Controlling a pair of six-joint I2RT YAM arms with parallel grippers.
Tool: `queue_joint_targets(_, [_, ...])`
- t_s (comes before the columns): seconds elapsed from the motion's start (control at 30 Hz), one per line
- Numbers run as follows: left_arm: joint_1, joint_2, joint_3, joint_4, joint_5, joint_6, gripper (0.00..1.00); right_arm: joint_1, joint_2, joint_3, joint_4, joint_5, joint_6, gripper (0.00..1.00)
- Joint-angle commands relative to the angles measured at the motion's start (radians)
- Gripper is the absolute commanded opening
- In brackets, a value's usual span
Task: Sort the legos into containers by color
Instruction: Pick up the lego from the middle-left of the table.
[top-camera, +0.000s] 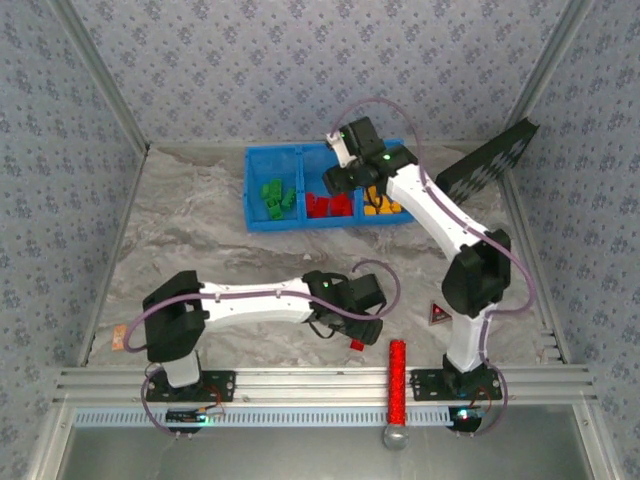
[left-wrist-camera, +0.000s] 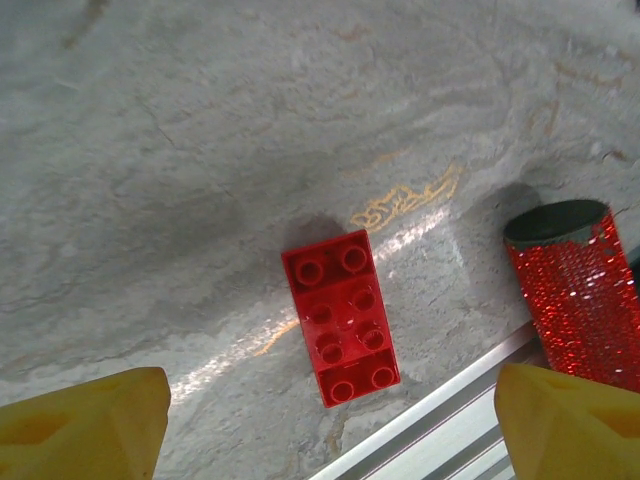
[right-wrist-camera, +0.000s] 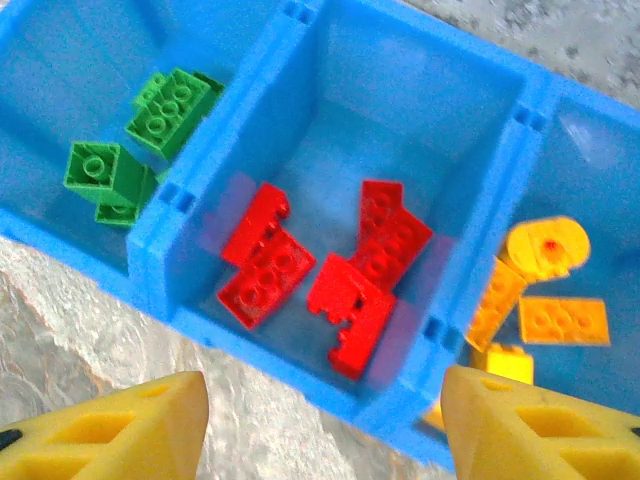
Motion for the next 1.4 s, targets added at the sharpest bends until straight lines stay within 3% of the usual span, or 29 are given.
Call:
queue_joint_targets(0.0, [-0.017, 0.047, 0.046, -0.005, 0.019, 0.017, 0.82, -0.042, -0.102, -0.091, 0.004, 0.05, 0.032, 0.65])
queue_joint_targets(0.2, [-0.042, 0.132, 0.078, -0.02, 0.048, 0.03, 0.77, -0.108, -0.248, -0.248, 0.054, 0.046, 0.073, 0.67])
queue_joint_targets(0.57, [-0.046, 0.209, 0.135, -0.073, 0.055, 0.05, 0.69, -0.165, -0.356, -0.395, 0.089, 0.043, 0.111, 0.7])
queue_joint_targets(0.93, [-0.033, 0.254, 0.143, -0.088, 0.061, 0.045, 0.52, -0.181, -0.398, -0.449, 0.109, 0.024, 0.11, 0.73])
queue_joint_targets(1.37, [0.019, 0.237, 0.077, -0.056, 0.085, 0.002, 0.22, -0.234, -0.463, -0.555, 0.163, -0.023, 0.13, 0.73])
